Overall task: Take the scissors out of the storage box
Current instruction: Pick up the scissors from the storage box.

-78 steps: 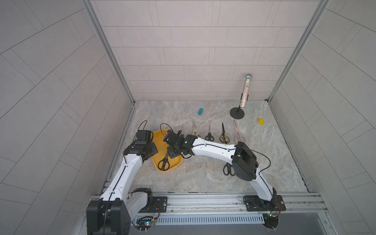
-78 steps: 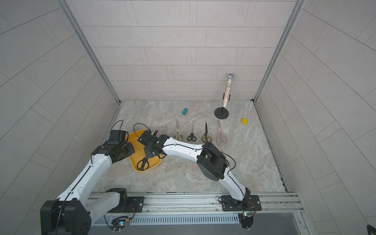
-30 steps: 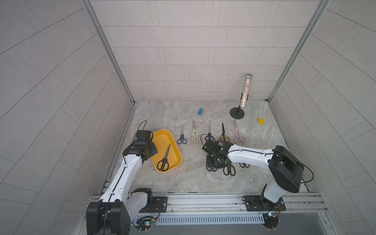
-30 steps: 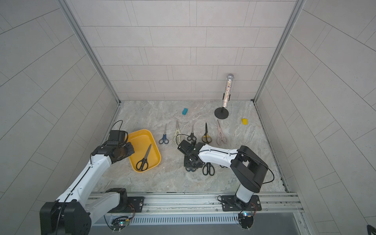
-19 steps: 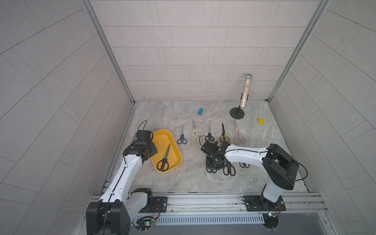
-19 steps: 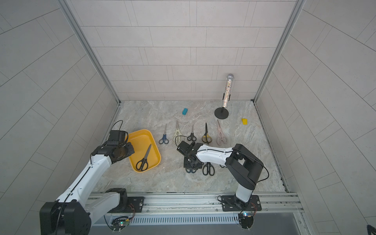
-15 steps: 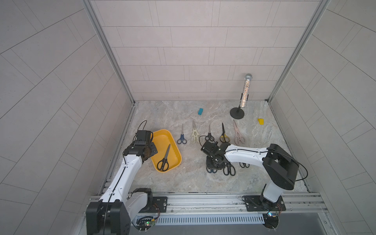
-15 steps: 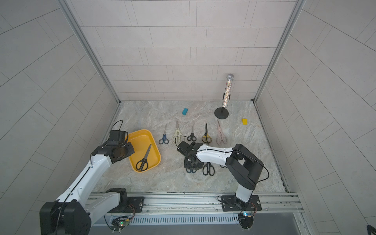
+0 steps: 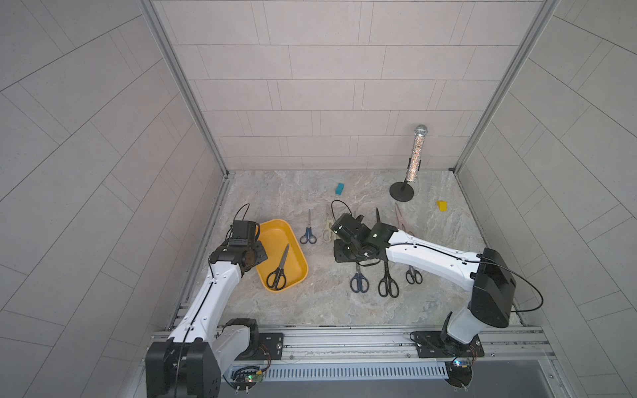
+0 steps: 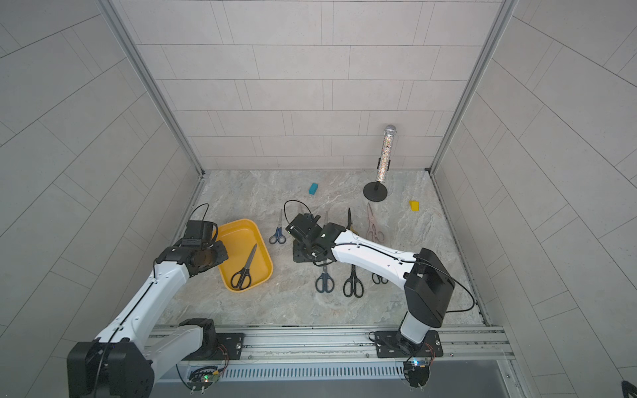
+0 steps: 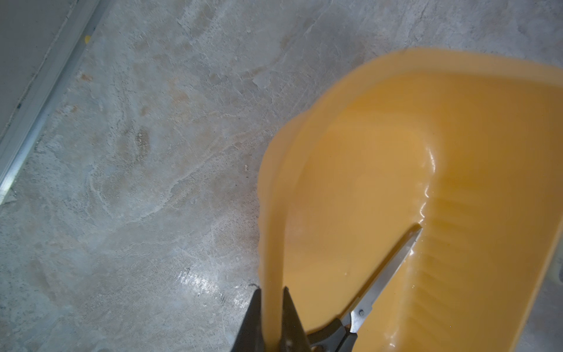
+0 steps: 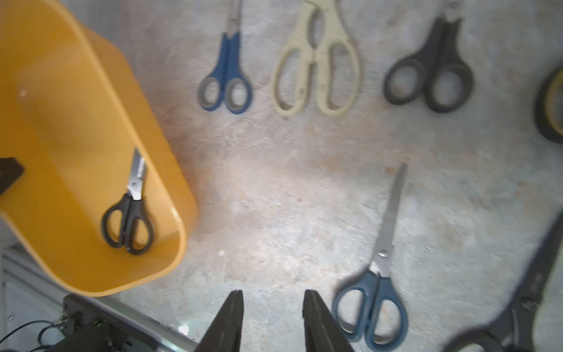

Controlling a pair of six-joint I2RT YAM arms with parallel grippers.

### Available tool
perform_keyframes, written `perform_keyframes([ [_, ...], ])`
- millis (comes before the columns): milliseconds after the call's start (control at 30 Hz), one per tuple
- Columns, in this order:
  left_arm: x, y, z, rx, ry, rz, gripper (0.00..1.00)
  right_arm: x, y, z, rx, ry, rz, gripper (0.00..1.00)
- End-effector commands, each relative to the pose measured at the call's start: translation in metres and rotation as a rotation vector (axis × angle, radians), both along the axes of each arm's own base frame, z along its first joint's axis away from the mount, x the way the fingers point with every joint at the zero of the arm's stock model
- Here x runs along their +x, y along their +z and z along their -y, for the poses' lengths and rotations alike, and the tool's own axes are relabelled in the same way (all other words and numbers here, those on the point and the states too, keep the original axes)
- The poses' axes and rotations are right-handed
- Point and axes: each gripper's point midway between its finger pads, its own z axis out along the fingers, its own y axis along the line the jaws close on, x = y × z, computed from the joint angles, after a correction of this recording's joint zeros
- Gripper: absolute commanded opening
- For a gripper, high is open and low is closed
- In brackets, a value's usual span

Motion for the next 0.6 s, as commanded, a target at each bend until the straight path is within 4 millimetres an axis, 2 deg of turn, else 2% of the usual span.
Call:
perform_keyframes([
  [0,0.004,0.005,0.002,0.001,-0.011,0.006,0.00,-0.002,-0.006,-0.049,0.060,0.160,0.012,0.37],
  [100,0.004,0.004,0.003,-0.003,-0.015,0.003,0.00,-0.009,-0.013,-0.088,0.097,0.285,0.015,0.37],
  [233,0.003,0.003,0.004,-0.005,-0.017,-0.002,0.00,-0.020,-0.030,-0.124,0.088,0.402,0.001,0.37],
  [367,0.003,0.004,0.003,-0.002,-0.017,-0.002,0.00,-0.031,-0.051,-0.143,0.052,0.461,-0.013,0.37],
  [567,0.004,0.004,0.003,-0.002,-0.017,-0.003,0.00,-0.036,-0.087,-0.150,-0.006,0.467,-0.048,0.38],
])
